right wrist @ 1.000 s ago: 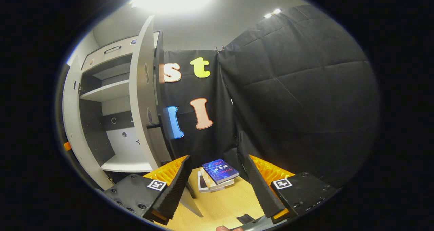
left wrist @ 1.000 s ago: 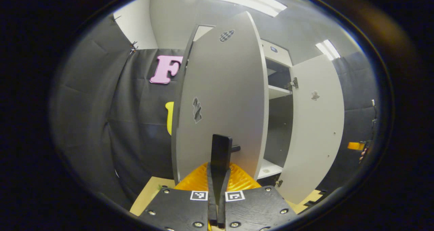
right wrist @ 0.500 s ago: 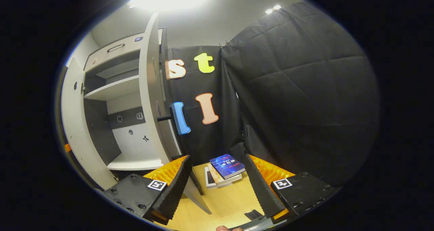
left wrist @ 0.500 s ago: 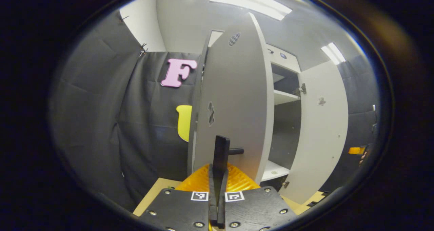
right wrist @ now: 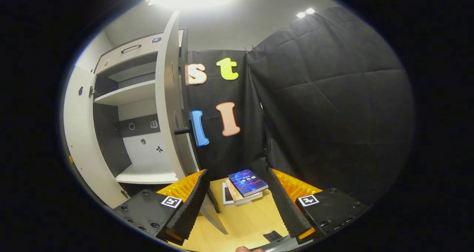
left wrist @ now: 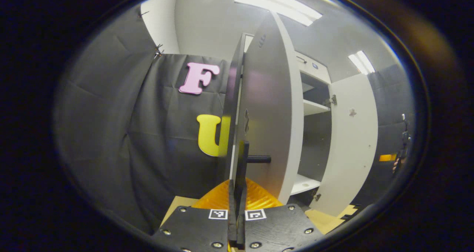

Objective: Open the right door of the double-door shoe cabinet with the right hand, and open the left door with the left hand.

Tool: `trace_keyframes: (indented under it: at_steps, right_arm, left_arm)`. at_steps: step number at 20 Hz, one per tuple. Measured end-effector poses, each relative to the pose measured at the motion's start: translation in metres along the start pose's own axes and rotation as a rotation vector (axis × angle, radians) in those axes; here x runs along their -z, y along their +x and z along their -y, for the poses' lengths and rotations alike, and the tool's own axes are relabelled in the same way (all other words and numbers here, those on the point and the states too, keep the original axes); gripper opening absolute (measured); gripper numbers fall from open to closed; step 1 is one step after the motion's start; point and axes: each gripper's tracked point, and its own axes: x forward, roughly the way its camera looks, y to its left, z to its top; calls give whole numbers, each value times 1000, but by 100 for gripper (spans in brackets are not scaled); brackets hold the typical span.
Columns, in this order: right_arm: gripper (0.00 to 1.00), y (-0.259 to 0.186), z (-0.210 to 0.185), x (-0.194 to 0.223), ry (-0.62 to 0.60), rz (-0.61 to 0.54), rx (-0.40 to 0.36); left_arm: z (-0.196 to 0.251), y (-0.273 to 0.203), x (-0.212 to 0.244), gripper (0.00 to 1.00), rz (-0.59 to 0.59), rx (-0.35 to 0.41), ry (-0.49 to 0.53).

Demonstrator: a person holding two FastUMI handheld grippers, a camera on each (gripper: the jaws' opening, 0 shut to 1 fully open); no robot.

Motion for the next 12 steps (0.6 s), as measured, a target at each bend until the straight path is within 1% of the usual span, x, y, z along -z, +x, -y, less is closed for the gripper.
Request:
trace_keyframes:
  at_steps: [2,4,6,7,11,12]
  right_arm:
    - [98,-1,-3,2,17,-6,-3]
    - [98,-2,-6,3,13,-6,-2]
    - [98,-4,-5,3,-6,-3,3]
    - [98,-4,-7,1,-9,8,1]
    - [98,-12,-32,-7,-39,62,-48]
    - [98,-15,-39,-11,-41,76,-65]
  left_arm:
    - [5,2,6,2,-9,-20,52]
    - [3,3,10,2,-24,-62,62]
    - [-3,-3,-1,1,-14,-114,52]
    - [-3,-10,-10,1,-1,-124,50]
    - [-8,-39,-44,3,43,-180,52]
    - [-5,-43,-49,1,51,-185,38]
